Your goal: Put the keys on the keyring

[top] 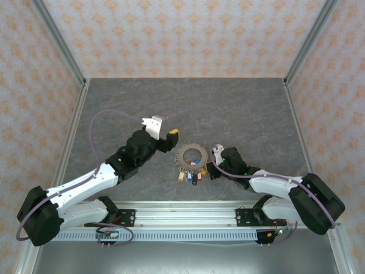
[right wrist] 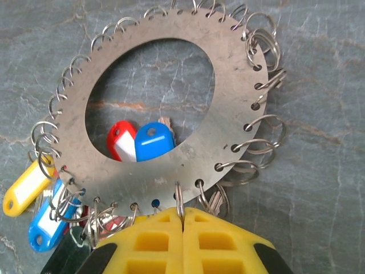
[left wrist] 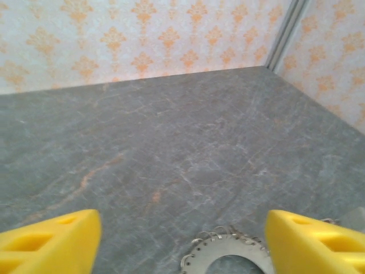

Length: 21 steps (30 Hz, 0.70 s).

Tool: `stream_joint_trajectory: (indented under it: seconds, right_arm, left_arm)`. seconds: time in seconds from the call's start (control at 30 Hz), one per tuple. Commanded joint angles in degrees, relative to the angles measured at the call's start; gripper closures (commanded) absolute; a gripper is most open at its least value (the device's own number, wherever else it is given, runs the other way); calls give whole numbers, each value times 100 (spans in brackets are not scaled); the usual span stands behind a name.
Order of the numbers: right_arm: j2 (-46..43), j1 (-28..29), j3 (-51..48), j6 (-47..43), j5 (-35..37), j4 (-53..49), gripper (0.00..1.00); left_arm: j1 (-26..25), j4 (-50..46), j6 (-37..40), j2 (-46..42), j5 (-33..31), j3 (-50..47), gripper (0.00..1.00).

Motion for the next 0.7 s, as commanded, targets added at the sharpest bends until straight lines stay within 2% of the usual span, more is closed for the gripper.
stream_joint_trajectory:
  seconds: [0.0, 0.07, 0.2, 0.37, 0.67]
  right_arm:
    - [-58, 45, -197, -49, 141, 370, 99]
    - [-57, 72, -176, -75, -94, 279, 98]
    - [-57, 151, 54, 187, 168, -67, 96]
    - [-138, 197, -77, 300, 419, 46, 96]
    - [-425, 208, -216, 361, 562, 89, 94]
  left_arm:
    - [25, -164, -637, -207, -747, 92, 7]
    - [32, -275, -769, -254, -854, 107, 0]
    - [49, -565, -847, -178, -906, 295, 0]
    - [51, -1123, -958, -58, -1055, 668, 0]
    - [55, -1092, -1037, -35, -1419, 601, 0]
